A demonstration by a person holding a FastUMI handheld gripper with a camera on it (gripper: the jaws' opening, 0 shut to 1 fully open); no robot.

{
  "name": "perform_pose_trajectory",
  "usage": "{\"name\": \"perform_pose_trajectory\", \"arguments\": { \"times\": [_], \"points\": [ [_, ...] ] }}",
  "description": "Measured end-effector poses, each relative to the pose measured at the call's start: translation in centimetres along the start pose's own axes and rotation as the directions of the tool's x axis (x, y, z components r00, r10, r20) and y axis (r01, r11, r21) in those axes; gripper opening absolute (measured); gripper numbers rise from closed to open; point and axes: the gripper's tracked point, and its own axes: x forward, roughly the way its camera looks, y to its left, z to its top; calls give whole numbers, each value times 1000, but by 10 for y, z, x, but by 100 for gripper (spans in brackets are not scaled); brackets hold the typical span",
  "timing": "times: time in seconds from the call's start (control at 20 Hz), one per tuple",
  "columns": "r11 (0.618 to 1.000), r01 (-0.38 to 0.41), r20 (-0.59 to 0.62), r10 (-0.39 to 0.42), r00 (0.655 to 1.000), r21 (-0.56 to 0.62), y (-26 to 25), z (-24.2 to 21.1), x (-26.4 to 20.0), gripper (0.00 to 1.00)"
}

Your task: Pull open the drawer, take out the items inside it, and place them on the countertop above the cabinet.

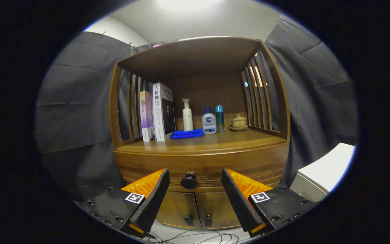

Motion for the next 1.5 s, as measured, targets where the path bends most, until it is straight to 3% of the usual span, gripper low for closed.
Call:
{"name": "perform_pose_trajectory", "arguments": {
  "times": [0.6, 0.9, 1.25, 1.5],
  "points": [
    [999, -3, -135, -3, 991, -45, 18, -49, 78, 98],
    [997, 16, -165, -29, 986, -82, 16, -64, 91, 78],
    [991, 16, -172, -38, 984, -130, 15, -62, 93, 39],
    [994, 9, -199, -31, 980, -108, 16, -61, 86, 39]
  ]
}}
